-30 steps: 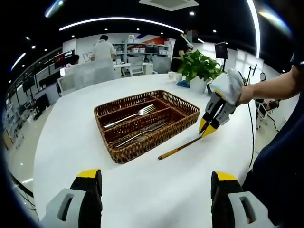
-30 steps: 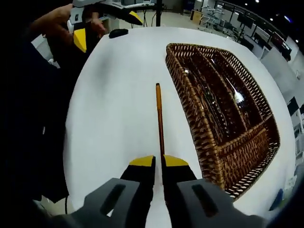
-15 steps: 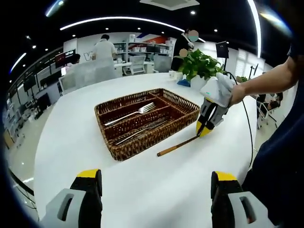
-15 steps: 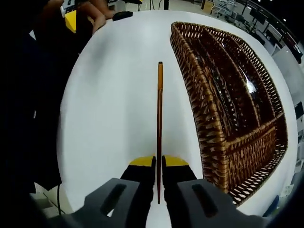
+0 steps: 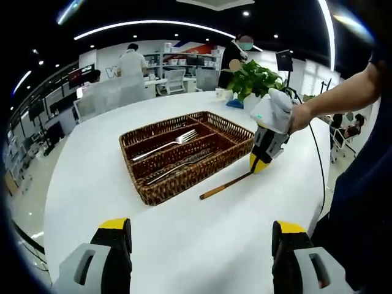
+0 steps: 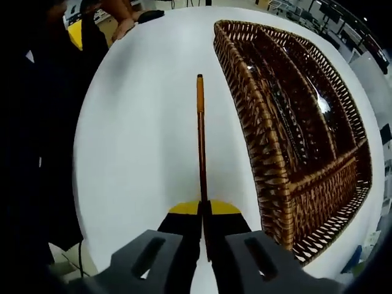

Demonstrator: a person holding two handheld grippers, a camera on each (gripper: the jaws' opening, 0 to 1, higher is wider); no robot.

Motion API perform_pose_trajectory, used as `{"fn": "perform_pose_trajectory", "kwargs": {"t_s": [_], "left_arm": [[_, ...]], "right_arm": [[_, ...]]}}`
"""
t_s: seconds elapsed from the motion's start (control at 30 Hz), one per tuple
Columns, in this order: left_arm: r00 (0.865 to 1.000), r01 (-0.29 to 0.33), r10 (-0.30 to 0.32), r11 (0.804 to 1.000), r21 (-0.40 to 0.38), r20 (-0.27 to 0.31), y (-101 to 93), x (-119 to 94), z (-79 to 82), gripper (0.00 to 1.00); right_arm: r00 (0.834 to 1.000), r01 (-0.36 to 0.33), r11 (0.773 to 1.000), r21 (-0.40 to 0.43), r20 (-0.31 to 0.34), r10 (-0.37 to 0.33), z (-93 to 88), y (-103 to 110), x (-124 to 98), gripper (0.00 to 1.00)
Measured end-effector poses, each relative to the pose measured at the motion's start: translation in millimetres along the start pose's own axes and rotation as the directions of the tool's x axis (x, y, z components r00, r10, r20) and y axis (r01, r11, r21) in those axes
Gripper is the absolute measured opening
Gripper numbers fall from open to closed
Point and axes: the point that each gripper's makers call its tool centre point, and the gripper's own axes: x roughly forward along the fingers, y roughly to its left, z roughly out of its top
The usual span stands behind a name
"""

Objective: Arrange the knives, forks, and spoons in their matching storage slots by inserting each utensil handle-first until every utensil is classified and aligned in the correct compartment

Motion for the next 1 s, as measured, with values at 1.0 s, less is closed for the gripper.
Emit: {"fn": "perform_pose_trajectory", "kwargs": {"t_s": [1.0], "left_arm": [[1.0,-0.017,0.017,1.0,0.0,0.019,8.5,-6,8.2,0.99]], "right_arm": [[0.992,0.028,0.994,0.103,0.117,-0.04,20.8,4,-21,0.0]]}}
